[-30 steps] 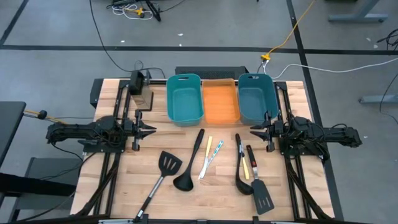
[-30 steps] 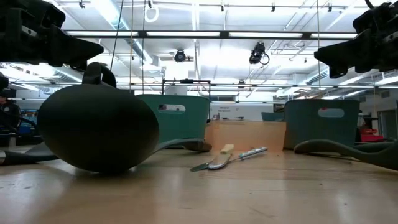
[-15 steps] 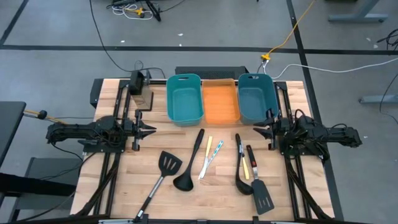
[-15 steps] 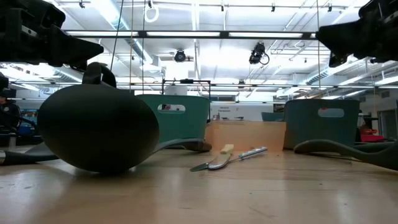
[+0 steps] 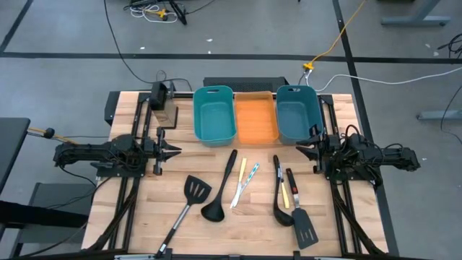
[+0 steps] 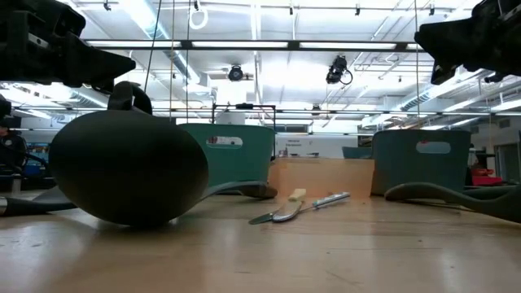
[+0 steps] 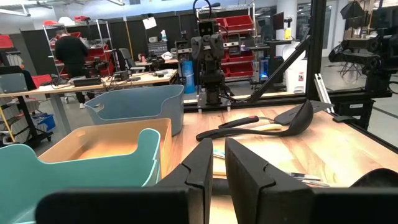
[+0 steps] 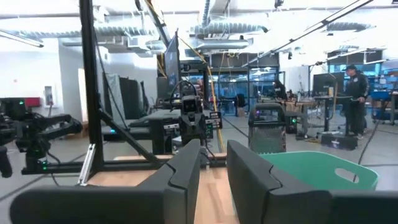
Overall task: Pick & Place Kitchen Items
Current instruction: Put the right black spatula into the green bin
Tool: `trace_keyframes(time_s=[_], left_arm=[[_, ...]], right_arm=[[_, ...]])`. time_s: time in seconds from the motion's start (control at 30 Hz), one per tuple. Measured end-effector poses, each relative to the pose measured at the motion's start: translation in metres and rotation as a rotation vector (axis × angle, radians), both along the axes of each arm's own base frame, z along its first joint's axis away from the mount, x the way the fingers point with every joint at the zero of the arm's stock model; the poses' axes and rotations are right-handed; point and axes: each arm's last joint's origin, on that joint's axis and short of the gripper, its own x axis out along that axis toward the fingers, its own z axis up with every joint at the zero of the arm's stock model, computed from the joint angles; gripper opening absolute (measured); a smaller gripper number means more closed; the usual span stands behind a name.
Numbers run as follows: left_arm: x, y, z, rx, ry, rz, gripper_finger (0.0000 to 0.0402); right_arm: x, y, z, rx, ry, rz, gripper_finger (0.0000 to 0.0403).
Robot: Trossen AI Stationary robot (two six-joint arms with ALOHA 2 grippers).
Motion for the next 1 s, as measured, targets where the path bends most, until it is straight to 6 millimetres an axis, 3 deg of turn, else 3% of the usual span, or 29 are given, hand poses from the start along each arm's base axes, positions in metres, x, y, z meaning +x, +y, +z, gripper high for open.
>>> trace_keyframes(time_s=[0.27,0.7,1.0], left_arm=[[0.000,0.000,0.000,0.000,0.000,0.000,0.0049],[0.000,0.000,0.000,0.000,0.000,0.000,0.0049],[0.000,0.000,0.000,0.000,0.000,0.000,0.0049]], right_arm=[[-0.003,0.000,0.011,0.020,-0.070,0.006,0.0087],[-0.014,0.000,0.064,0.019,-0.153,0.006,0.0087],[-0.008,0.000,0.090,0.019,-0.141,0.006,0.0087]])
